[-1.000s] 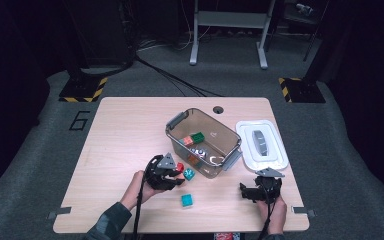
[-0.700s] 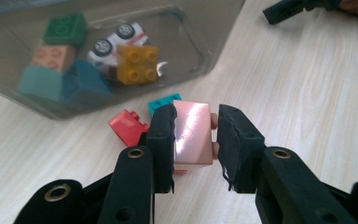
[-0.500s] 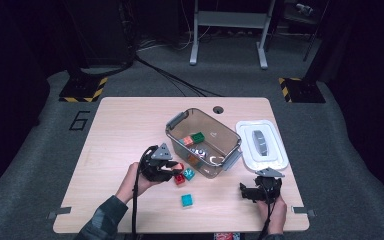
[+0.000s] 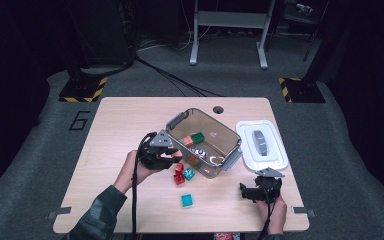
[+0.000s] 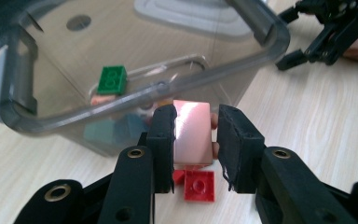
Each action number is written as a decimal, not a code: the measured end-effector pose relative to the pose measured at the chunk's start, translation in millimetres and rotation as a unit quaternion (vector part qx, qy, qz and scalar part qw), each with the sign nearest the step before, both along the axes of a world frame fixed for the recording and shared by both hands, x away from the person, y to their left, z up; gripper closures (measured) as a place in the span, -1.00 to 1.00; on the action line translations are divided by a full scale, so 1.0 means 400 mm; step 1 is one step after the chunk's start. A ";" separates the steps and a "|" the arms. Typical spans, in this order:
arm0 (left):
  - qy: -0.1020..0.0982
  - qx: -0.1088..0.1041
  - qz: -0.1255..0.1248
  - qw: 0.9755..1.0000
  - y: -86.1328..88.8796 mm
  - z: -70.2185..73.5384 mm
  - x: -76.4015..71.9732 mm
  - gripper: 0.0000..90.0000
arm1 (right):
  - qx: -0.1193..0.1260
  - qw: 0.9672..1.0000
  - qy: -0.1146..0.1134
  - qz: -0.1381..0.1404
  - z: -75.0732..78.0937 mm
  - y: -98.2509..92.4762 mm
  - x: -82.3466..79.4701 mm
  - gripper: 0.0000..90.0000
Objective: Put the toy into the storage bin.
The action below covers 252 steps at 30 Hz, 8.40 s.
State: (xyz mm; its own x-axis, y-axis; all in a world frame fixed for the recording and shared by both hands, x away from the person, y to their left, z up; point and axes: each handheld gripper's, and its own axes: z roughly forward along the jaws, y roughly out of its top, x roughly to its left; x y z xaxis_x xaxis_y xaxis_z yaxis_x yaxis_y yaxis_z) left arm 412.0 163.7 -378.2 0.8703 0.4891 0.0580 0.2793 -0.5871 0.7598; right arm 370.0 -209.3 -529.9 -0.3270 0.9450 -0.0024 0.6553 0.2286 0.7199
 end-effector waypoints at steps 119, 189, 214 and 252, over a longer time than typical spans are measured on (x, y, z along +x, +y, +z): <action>0.082 0.045 -0.025 0.995 -0.103 -0.265 -0.138 -0.63 | 0.000 1.000 0.000 0.000 0.000 0.000 0.000 -0.97; -0.011 0.016 0.086 0.996 0.035 -0.002 0.016 0.31 | 0.000 1.000 0.000 0.000 0.000 0.000 0.000 -0.97; 0.002 0.009 0.059 0.998 -0.134 0.040 0.094 0.30 | 0.000 1.000 0.000 0.001 0.000 0.000 0.000 -0.97; 0.073 0.008 0.013 0.997 -0.242 -0.042 0.078 0.13 | 0.000 1.000 0.000 0.001 0.000 -0.001 0.000 -0.97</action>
State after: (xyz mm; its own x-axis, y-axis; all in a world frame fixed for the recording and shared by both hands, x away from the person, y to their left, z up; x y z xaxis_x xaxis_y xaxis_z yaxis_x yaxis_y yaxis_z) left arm 443.1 66.9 -395.1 0.8569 0.5119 -0.0608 0.4019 -0.5896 0.7006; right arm 370.1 -209.5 -529.8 -0.3289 0.9444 -0.0026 0.6543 0.2299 0.7205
